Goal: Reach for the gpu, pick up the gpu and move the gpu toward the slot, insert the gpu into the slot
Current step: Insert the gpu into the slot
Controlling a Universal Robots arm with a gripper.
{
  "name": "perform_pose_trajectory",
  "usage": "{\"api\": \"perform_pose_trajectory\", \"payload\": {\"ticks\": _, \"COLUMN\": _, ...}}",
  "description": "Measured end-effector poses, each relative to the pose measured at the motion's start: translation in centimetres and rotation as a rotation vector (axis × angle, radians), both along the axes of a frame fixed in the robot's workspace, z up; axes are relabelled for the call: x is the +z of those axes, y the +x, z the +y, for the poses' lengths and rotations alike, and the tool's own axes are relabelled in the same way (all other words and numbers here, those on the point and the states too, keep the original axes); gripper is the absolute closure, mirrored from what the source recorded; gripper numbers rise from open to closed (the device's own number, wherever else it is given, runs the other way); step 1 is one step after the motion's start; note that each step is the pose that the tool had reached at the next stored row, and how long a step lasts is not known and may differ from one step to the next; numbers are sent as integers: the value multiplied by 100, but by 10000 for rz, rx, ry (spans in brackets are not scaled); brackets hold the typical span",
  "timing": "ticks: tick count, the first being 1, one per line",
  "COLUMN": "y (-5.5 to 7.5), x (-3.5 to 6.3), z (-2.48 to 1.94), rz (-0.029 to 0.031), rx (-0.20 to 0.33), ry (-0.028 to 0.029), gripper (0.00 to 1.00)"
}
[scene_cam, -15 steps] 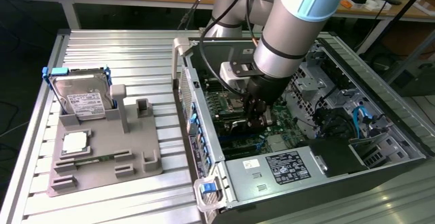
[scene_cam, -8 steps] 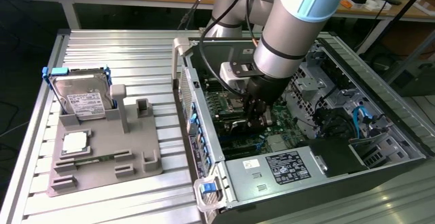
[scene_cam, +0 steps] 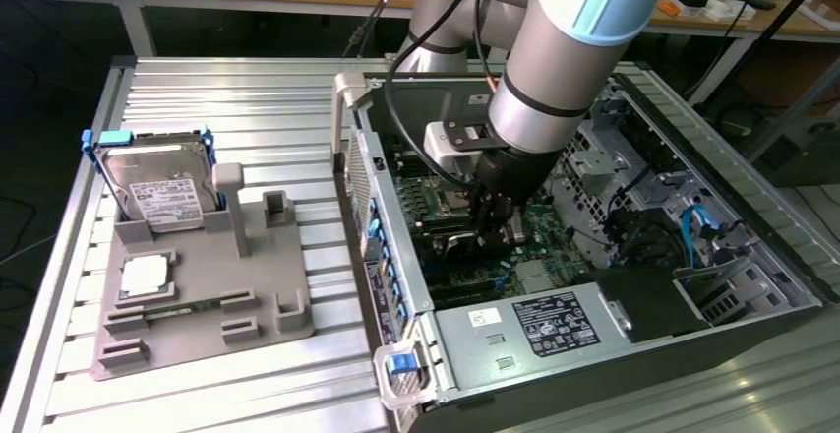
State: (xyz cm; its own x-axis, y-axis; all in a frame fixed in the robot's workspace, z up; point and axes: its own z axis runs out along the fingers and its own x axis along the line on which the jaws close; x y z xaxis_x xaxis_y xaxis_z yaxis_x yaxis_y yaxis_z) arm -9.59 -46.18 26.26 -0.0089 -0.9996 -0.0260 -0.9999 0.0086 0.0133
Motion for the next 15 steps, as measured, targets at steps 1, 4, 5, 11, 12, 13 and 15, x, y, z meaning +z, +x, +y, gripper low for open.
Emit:
{"api": "perform_pose_trajectory", "payload": {"ticks": 1, "y": 0, "x": -4, "z": 0, "rz": -1, "rx": 0, "ry": 2, "gripper": 73}}
{"api": "perform_pose_trajectory", "payload": {"ticks": 4, "y": 0, "x": -9, "z": 0, "rz": 1, "rx": 0, "ry": 4, "gripper": 73}}
{"api": "perform_pose_trajectory", "payload": {"ticks": 5, "y": 0, "x": -11, "z": 0, "rz": 1, "rx": 0, "ry": 5, "gripper": 73}}
{"api": "perform_pose_trajectory", "payload": {"ticks": 11, "y": -1, "x": -23, "z": 0, "rz": 0, "rx": 0, "ry": 15, "gripper": 73}}
{"api": "perform_pose_trajectory", "payload": {"ticks": 12, "y": -1, "x": -26, "z": 0, "rz": 0, "rx": 0, "ry": 17, "gripper": 73}}
{"api": "perform_pose_trajectory", "payload": {"ticks": 13, "y": -1, "x": -27, "z": 0, "rz": 0, "rx": 0, "ry": 17, "gripper": 73}}
{"api": "perform_pose_trajectory", "payload": {"ticks": 15, "y": -1, "x": -36, "z": 1, "rz": -5, "rx": 0, "ry": 25, "gripper": 73}}
